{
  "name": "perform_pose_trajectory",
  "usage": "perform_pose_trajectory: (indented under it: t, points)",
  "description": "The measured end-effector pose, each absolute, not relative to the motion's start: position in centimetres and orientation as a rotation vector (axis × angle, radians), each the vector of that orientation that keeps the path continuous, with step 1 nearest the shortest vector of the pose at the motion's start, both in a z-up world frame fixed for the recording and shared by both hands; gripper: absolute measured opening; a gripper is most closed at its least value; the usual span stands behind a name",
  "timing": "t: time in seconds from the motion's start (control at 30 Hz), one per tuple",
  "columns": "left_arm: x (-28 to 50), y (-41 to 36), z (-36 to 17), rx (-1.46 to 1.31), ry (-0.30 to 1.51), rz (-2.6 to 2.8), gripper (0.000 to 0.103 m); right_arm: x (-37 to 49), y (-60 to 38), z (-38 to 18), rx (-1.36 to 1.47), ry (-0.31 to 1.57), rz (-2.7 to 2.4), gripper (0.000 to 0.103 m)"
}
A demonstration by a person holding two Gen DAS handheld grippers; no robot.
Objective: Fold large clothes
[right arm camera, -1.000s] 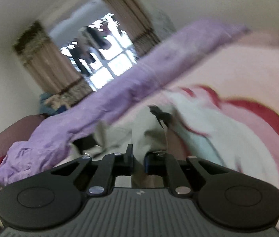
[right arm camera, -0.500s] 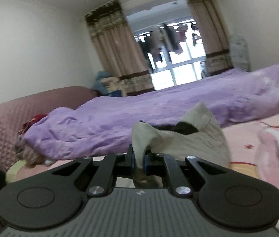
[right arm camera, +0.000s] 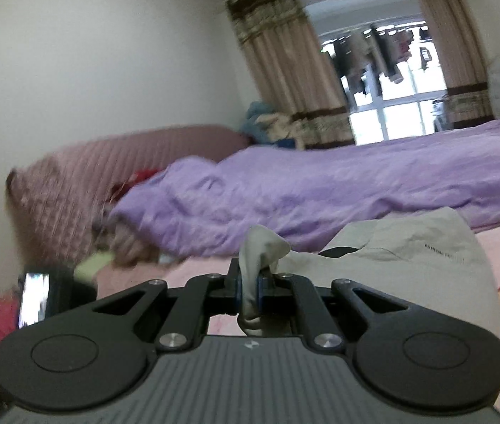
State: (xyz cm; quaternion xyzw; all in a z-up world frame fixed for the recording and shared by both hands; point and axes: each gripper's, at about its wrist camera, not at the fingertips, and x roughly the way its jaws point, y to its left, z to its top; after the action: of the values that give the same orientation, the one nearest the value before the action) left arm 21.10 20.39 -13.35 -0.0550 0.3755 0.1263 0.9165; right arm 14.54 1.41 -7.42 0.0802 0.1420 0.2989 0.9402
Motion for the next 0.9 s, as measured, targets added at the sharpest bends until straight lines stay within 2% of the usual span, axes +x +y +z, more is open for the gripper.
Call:
perform_pose_trajectory:
  t: [0.5, 0.9]
  points:
    - [18.9, 22.7, -17.1, -0.171, 0.862, 0.291, 0.098, 12.8, 6.1, -16.1, 0.100, 0.530, 0.586, 0.008]
    - [18.0, 22.4, -18.1, -0.183, 0.894, 0.272, 0.098, 12.4, 6.9, -18.5, 0.073, 0.584, 0.542, 0.009]
